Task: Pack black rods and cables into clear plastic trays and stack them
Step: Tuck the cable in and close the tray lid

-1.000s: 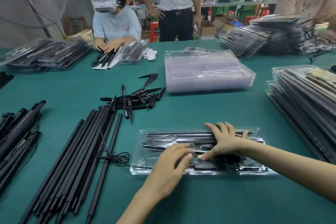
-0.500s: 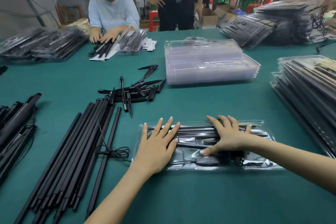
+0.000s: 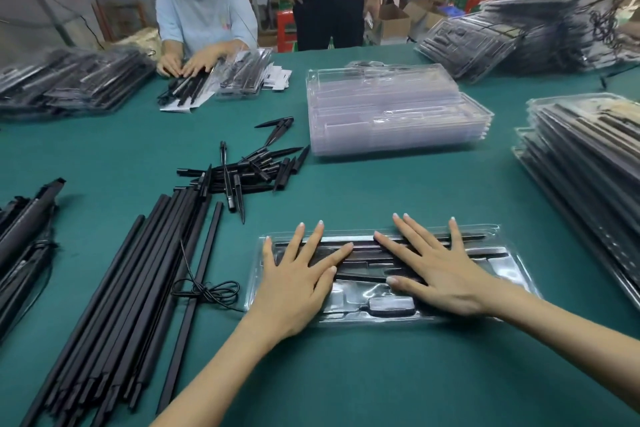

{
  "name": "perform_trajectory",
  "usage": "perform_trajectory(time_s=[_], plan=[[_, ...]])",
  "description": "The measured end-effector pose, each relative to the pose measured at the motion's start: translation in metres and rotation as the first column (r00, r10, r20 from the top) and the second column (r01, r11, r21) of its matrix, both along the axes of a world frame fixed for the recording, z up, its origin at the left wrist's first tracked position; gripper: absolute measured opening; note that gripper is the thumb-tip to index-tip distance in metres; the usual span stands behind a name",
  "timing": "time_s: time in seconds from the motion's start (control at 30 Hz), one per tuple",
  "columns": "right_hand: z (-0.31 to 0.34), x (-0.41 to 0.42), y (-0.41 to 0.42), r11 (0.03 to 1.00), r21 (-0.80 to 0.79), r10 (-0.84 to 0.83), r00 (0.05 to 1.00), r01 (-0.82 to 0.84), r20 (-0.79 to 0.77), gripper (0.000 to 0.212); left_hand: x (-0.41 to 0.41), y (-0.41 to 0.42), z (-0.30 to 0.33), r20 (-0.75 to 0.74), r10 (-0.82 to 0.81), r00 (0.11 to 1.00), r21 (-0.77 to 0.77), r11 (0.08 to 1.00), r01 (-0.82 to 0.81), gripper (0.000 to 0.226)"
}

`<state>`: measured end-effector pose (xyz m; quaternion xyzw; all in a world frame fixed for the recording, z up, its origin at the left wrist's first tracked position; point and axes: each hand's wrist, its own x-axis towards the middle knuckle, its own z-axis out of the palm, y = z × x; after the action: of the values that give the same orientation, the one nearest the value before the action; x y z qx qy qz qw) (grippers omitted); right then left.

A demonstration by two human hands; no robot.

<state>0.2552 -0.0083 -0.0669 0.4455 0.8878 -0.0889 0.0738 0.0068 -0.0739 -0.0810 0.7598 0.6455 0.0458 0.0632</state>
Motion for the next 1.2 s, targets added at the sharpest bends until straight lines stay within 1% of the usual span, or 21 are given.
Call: perform_trajectory(time_s=[0.07,0.1,0.17,0.2,0.27,0.33,0.4,0.47,0.67,0.77,0.8,0.87,0.9,0.93,0.97,1.0,1.03,1.07,1.1,1.13,1.2], plan=[[0.000,-0.001,0.000,1.000,0.008,-0.005,1.000,0.005,-0.001,0.073,-0.004,0.004,0.002,0.094,-0.020,0.995,-0.049,0.999,0.024,0.043],[0.001,-0.001,0.000,1.000,0.009,-0.002,1.000,0.002,0.002,0.073,-0.007,0.007,0.007,0.217,-0.014,0.976,-0.084,0.996,0.033,0.041],[0.001,-0.002,0.001,1.000,0.008,-0.002,1.000,0.002,0.005,0.072,-0.014,0.011,0.016,0.498,0.045,0.866,-0.085,0.996,-0.003,0.039],[0.002,-0.001,0.001,1.000,0.006,-0.005,1.000,0.005,0.005,0.072,-0.017,0.012,0.019,0.551,0.064,0.832,-0.047,0.998,-0.046,0.040],[0.002,-0.001,0.000,1.000,0.003,-0.005,1.000,0.005,0.010,0.072,-0.022,0.012,0.023,0.491,0.069,0.869,0.050,0.993,-0.107,0.043],[0.002,-0.001,0.001,1.000,-0.003,-0.003,1.000,0.003,0.015,0.072,-0.023,0.010,0.024,0.366,0.030,0.930,0.111,0.991,-0.075,0.045],[0.002,0.000,0.002,1.000,-0.004,-0.003,1.000,0.003,0.012,0.071,-0.021,0.007,0.019,0.207,-0.042,0.977,0.076,0.997,0.027,0.046],[0.001,0.000,0.003,1.000,0.005,-0.001,1.000,0.001,0.004,0.071,-0.018,0.003,0.010,0.088,-0.085,0.993,0.019,0.996,0.084,0.045],[0.002,0.001,0.001,1.000,-0.015,0.007,1.000,-0.006,0.022,0.072,-0.013,-0.002,-0.002,0.028,-0.013,1.000,0.071,0.997,0.011,0.045],[0.009,-0.004,0.005,0.998,-0.060,-0.003,0.997,0.008,0.083,0.076,-0.010,-0.005,-0.005,0.065,-0.007,0.998,0.089,0.996,0.001,0.045],[0.012,-0.012,0.006,0.994,-0.104,-0.020,0.998,0.027,0.066,0.081,-0.012,-0.004,-0.005,0.095,-0.021,0.995,0.077,0.997,0.014,0.044],[0.020,-0.038,0.005,0.976,-0.208,-0.076,0.994,0.058,-0.080,0.088,-0.018,0.001,-0.006,0.211,-0.064,0.975,0.056,0.997,0.053,0.046],[0.022,-0.056,0.002,0.973,-0.225,-0.088,0.982,0.049,-0.168,0.089,-0.020,0.002,-0.005,0.342,-0.065,0.937,0.060,0.997,0.048,0.049],[0.023,-0.075,-0.001,0.977,-0.209,-0.083,0.970,0.034,-0.230,0.089,-0.022,0.003,-0.002,0.533,-0.029,0.846,0.060,0.998,-0.003,0.051],[0.021,-0.094,-0.004,0.984,-0.179,-0.071,0.963,0.024,-0.259,0.091,-0.024,0.002,0.003,0.738,0.044,0.674,0.026,0.995,-0.094,0.051],[0.018,-0.113,-0.006,0.988,-0.155,-0.063,0.964,0.023,-0.259,0.094,-0.027,-0.001,0.008,0.894,0.102,0.437,-0.022,0.982,-0.185,0.049],[0.015,-0.129,-0.008,0.989,-0.148,-0.062,0.967,0.026,-0.246,0.099,-0.029,-0.004,0.012,0.973,0.115,0.203,-0.060,0.965,-0.256,0.044],[0.012,-0.143,-0.009,0.987,-0.160,-0.069,0.971,0.032,-0.231,0.104,-0.031,-0.007,0.015,0.994,0.105,0.025,-0.092,0.948,-0.304,0.039],[0.009,-0.155,-0.009,0.982,-0.185,-0.077,0.974,0.037,-0.212,0.111,-0.031,-0.009,0.017,0.992,0.093,-0.087,-0.117,0.936,-0.332,0.035],[0.006,-0.164,-0.009,0.976,-0.215,-0.086,0.979,0.045,-0.184,0.117,-0.031,-0.009,0.019,0.984,0.085,-0.154,-0.134,0.930,-0.342,0.033],[0.003,-0.174,-0.008,0.963,-0.260,-0.108,0.988,0.076,-0.113,0.125,-0.030,-0.009,0.023,0.972,0.048,-0.229,-0.131,0.923,-0.363,0.029]])
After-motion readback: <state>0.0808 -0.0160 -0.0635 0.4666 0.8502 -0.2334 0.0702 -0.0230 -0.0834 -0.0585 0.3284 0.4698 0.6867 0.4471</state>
